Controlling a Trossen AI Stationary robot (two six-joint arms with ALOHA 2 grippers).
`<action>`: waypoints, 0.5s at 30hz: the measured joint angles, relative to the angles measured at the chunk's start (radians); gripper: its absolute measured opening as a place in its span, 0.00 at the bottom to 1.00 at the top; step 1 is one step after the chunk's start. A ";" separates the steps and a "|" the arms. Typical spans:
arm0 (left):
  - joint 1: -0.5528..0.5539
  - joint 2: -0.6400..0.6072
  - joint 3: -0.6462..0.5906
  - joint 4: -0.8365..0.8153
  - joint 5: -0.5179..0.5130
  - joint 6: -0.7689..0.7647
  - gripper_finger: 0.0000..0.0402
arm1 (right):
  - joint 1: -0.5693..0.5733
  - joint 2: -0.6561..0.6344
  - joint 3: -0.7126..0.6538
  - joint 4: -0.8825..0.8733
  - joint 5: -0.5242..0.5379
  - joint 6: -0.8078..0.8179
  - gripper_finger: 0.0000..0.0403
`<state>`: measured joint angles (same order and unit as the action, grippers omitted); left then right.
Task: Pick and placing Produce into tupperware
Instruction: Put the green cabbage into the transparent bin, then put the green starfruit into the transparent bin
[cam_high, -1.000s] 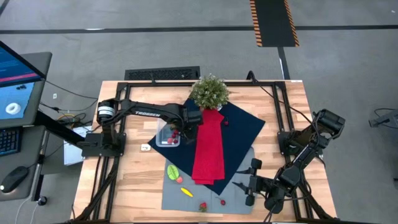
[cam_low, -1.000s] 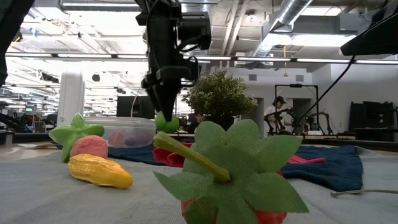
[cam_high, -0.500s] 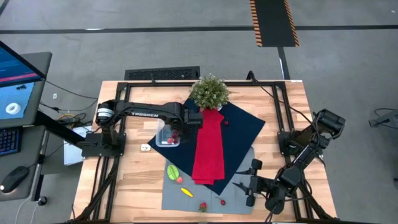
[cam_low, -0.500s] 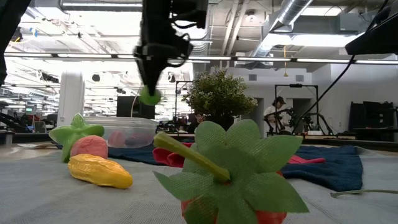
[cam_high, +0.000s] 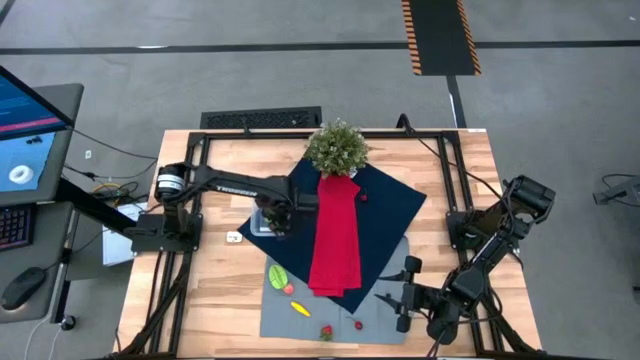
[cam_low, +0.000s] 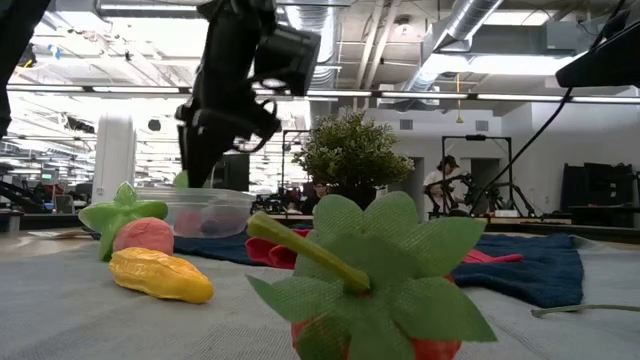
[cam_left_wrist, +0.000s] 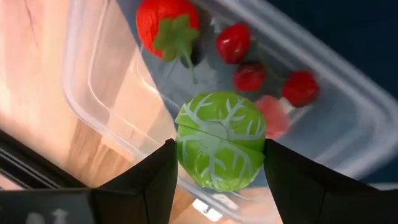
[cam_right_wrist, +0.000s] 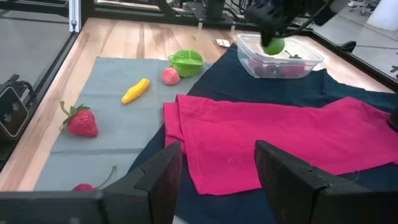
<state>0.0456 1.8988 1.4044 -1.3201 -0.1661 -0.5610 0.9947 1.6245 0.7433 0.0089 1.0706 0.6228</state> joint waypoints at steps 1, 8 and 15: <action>0.000 0.000 -0.015 0.002 -0.016 -0.011 0.51 | 0.000 0.000 0.000 0.000 0.000 0.000 0.56; -0.022 0.000 -0.061 -0.020 -0.117 -0.016 0.60 | -0.002 0.000 0.000 0.000 0.000 0.001 0.56; -0.081 0.000 -0.062 0.036 -0.188 0.053 0.69 | -0.010 0.000 0.000 0.001 0.001 0.006 0.56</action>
<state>-0.0354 1.8988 1.3426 -1.2840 -0.3546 -0.5082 0.9847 1.6241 0.7433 0.0101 1.0714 0.6285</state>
